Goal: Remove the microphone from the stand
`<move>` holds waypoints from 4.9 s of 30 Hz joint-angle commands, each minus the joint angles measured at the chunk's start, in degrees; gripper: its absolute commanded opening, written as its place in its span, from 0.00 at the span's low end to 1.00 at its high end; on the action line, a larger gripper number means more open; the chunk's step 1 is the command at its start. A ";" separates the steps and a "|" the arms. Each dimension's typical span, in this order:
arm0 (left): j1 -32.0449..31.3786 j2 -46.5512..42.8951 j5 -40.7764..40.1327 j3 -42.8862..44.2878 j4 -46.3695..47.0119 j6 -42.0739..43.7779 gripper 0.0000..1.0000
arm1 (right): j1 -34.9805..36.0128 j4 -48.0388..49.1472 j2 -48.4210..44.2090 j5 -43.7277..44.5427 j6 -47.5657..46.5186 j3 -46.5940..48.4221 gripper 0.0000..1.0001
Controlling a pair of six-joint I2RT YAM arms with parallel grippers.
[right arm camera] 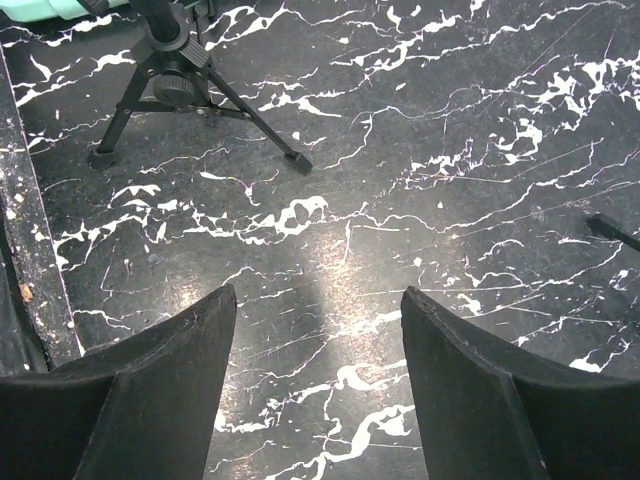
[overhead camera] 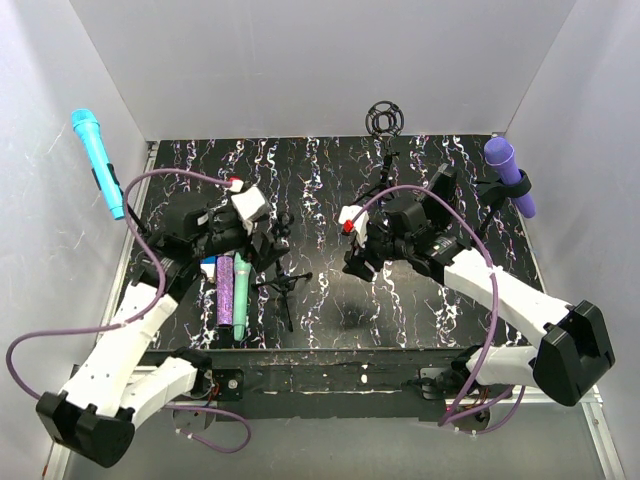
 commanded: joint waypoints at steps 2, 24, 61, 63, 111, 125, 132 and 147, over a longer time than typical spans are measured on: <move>0.00 -5.56 -4.36 5.33 -18.96 13.42 0.94 | -0.07 0.31 -2.95 -1.87 -1.59 -0.56 0.74; -0.09 12.27 3.10 3.58 -19.77 21.49 0.81 | -0.68 1.46 -6.11 -0.64 -1.76 -3.55 0.76; 0.70 60.60 -9.02 43.82 8.00 19.57 0.00 | -6.57 -19.19 -14.55 4.90 -7.30 6.28 0.76; 0.88 63.50 -11.04 47.15 8.00 19.57 0.00 | -6.66 -20.69 -15.34 4.90 -7.74 6.90 0.76; 0.00 29.16 3.56 22.48 -0.45 -17.68 0.98 | -47.59 -51.80 -3.48 0.70 -1.93 60.86 0.85; -0.44 25.90 9.16 20.36 0.88 -15.30 0.98 | -54.82 -51.63 2.94 -14.60 -16.09 58.06 0.84; -0.44 28.71 12.59 24.67 0.44 -16.02 0.90 | -54.82 -46.46 2.15 -14.97 -17.84 51.83 0.81; -0.44 28.89 11.80 24.06 -0.08 -14.00 0.82 | -54.73 -35.28 -2.16 -17.06 -22.15 41.01 0.63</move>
